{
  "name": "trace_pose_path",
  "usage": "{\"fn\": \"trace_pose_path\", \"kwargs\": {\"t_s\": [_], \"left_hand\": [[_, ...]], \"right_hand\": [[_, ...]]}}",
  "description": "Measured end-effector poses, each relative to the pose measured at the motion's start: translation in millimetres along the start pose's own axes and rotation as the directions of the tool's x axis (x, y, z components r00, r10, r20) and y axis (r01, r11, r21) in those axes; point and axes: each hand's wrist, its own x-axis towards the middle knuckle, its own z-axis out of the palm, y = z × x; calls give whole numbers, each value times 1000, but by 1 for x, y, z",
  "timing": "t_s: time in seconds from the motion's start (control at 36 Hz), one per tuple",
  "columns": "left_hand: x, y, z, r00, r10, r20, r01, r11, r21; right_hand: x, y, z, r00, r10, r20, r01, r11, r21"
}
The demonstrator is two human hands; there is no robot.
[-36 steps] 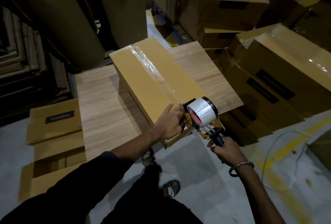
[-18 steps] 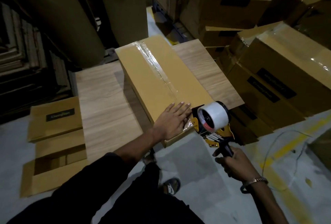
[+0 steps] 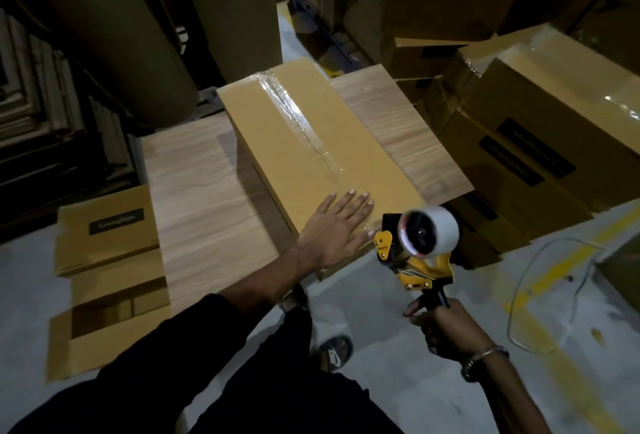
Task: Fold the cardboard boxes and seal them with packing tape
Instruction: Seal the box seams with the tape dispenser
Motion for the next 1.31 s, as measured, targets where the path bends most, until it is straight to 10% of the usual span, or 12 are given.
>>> {"fn": "trace_pose_path", "kwargs": {"t_s": [0.39, 0.67, 1.03, 1.19, 1.31], "left_hand": [[1, -1, 3, 1000, 18, -11, -18, 1000, -4], [1, 47, 19, 989, -144, -37, 146, 987, 63], [-5, 49, 16, 997, 72, -16, -72, 996, -48], [-46, 34, 2, 938, -298, -178, 254, 938, -236], [-64, 24, -10, 661, -728, -183, 550, 635, -542]], "right_hand": [[5, 66, 27, 967, 249, -46, -240, 959, 148], [-2, 39, 1, 979, 55, -195, -2, 966, 260], [13, -24, -14, 820, -287, -495, 335, 942, 8], [38, -79, -21, 737, -440, -514, 449, 886, -114], [58, -124, -17, 715, -562, -416, 520, 825, -221]]}}
